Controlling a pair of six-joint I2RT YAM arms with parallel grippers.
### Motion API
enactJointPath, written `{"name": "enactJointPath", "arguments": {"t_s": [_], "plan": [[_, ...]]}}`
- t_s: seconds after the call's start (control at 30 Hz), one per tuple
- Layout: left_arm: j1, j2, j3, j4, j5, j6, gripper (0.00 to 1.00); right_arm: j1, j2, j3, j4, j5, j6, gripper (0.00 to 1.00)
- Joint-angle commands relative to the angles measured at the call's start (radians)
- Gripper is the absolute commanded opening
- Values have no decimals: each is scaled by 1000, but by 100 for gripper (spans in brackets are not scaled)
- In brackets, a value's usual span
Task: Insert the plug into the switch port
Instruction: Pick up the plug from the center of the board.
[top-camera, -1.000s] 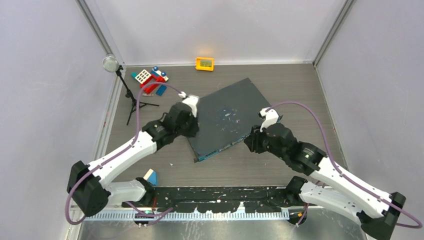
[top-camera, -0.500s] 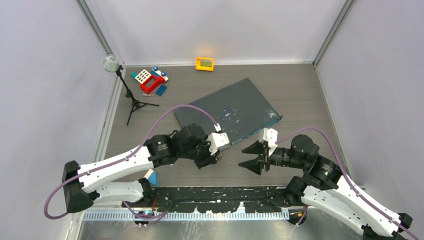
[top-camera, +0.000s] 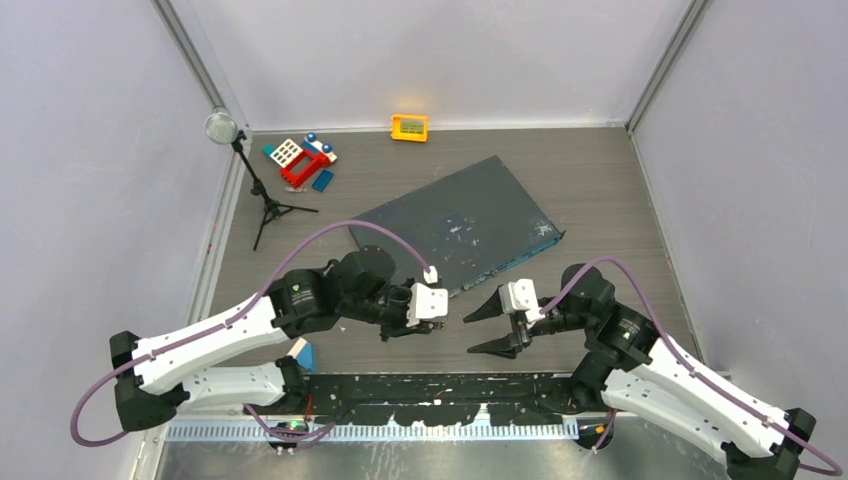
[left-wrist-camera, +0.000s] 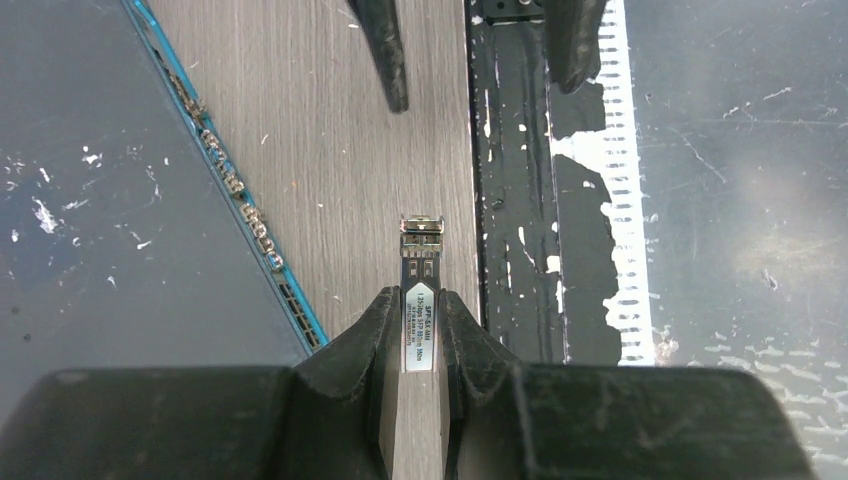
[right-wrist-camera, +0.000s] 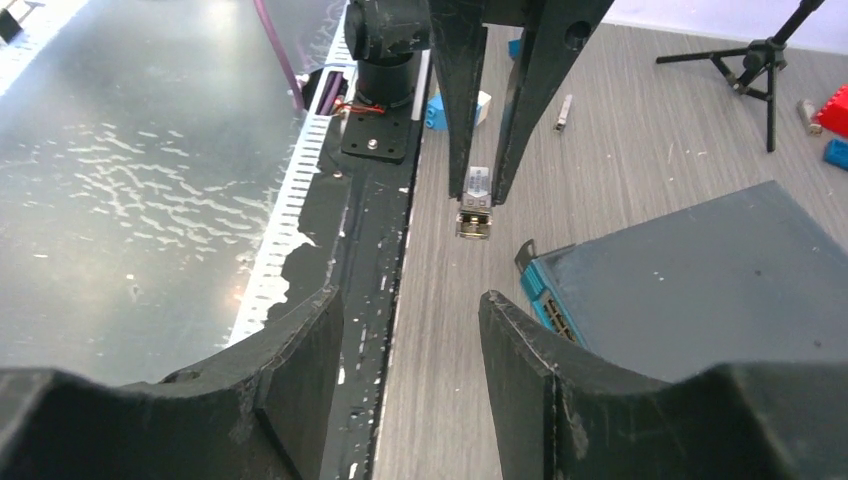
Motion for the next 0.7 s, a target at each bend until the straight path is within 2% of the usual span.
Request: {"name": "enactJointPath", "arguments": {"t_s": [0.0,0.17,0.33,0.67], "plan": [[-5,15,58,-58,6,67,0,11,30,-30,162,0,-75,58],[-5,50,88,-105,16,83,0,22,64,-31,202,82,-117,58],[-4,59,85,-93,19,85,0,43,104,-33,265,88,-100,57],[-4,66,72,-49,13,62,0,165,180,-58,335,218,-111,57]]}}
